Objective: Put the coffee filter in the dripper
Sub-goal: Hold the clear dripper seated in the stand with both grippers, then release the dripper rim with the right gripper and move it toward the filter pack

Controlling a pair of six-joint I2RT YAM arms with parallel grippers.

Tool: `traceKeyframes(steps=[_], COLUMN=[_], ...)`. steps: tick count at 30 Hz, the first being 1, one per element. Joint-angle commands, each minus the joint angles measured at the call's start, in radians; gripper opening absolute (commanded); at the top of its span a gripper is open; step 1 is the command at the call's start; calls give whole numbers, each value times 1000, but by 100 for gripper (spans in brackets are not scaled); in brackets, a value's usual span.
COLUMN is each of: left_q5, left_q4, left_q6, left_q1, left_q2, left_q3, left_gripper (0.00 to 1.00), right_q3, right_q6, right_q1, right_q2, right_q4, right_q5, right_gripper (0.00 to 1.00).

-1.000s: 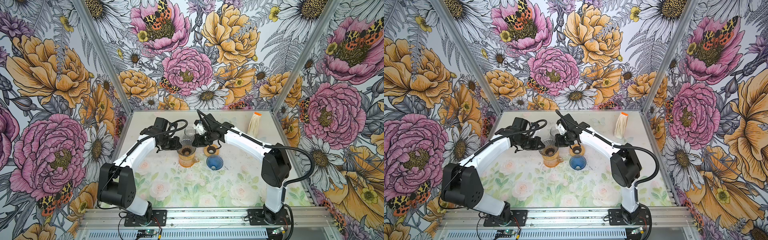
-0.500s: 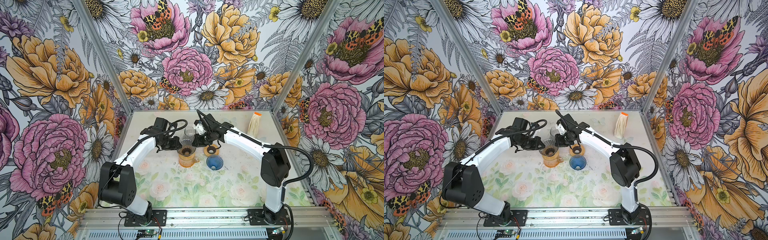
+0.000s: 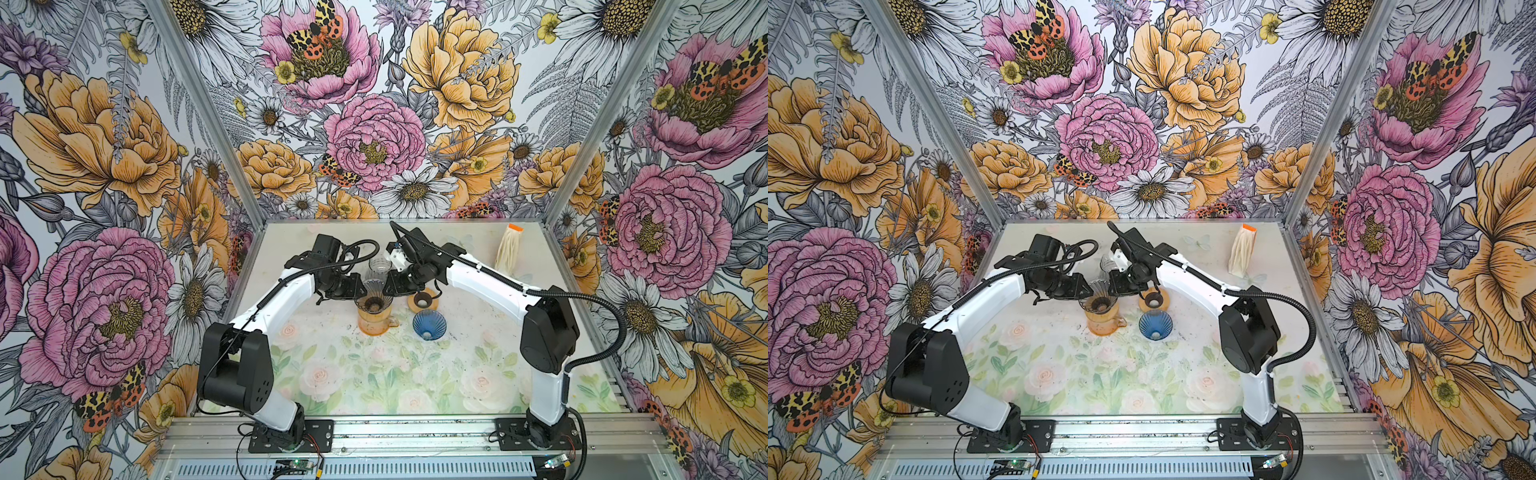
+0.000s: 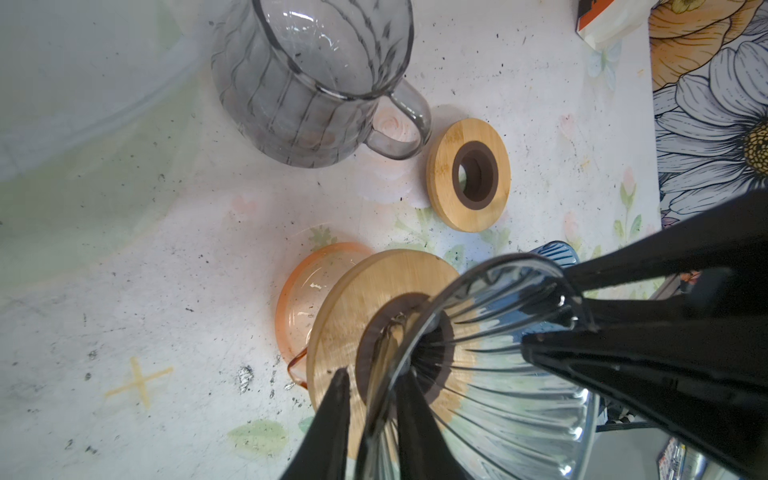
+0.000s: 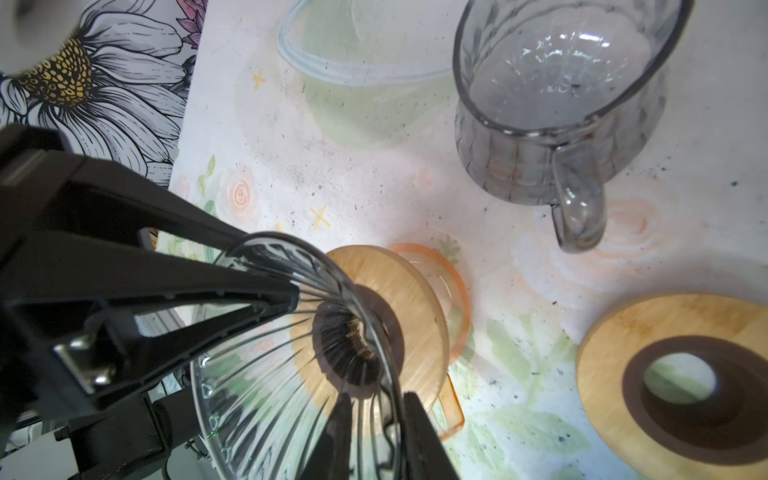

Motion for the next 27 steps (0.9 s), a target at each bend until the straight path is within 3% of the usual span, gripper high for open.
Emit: traceKeyframes(steps=[1,7,19,23,27], left_q5=[-24,-46,-55,-41,-99], left_q4=[-3,-1,31,124,225], left_q6=[5,-9,-25,-42,-74], left_q1=[-4,0,-11,-21,-58], left_q2=[-27,-54,-144,-179,-214], left_q3=[34,49,81,25,-43], left_gripper=[27,33,49,57,69], right_q3=[40,40,15,-35,-86], right_q6=[-20,-42,-170,-211,-209], right_q1=[3,1,-25,-83,-178], right_q2=[-9,-46,-174,-245,-315], right_q4=[-11,-10,-11,-10,-11], right_q5=[16,84,349,487,543], right_gripper=[27,33,34,36,35])
